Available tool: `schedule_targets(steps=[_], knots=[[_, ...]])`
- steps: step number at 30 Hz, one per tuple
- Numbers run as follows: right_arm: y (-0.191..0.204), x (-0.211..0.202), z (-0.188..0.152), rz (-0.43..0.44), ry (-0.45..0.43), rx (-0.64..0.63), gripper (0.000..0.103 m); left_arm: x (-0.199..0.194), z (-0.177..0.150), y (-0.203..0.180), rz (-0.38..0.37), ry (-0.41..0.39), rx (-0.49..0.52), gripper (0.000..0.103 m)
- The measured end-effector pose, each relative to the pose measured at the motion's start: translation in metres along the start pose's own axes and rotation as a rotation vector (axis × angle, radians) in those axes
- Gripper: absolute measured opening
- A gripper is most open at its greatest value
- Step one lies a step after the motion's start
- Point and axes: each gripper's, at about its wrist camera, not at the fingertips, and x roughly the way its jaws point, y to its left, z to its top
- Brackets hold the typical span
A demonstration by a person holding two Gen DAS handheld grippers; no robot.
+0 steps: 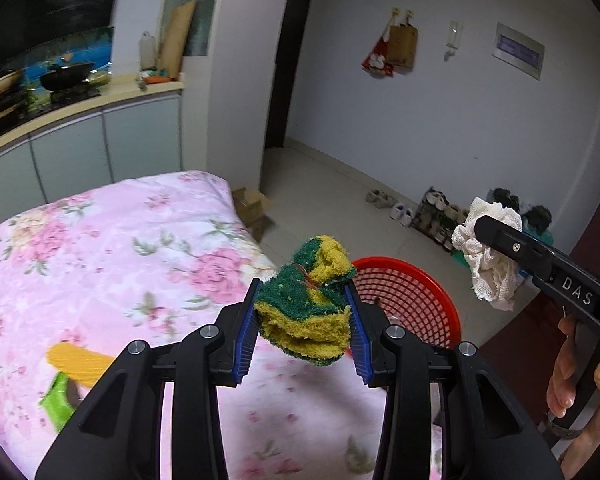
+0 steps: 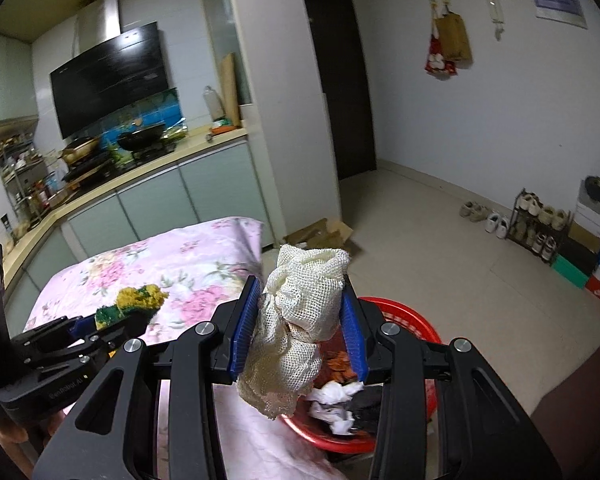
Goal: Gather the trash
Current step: 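Lift the sponge and scrubber and carry both over the red basket, then open both tools to drop the sponge and scrubber into the basket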
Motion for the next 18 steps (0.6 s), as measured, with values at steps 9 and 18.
schedule_targets(steps=[9,18], knots=[[-0.047,0.012,-0.012,-0.083,0.043,0.076,0.039,0.048,-0.002,-0.044,-0.075,0.078,0.053,0.038],[-0.071,0.037,-0.020,-0.096,0.117,0.135,0.039,0.091,-0.009,-0.074,-0.113,0.151,0.094,0.038]])
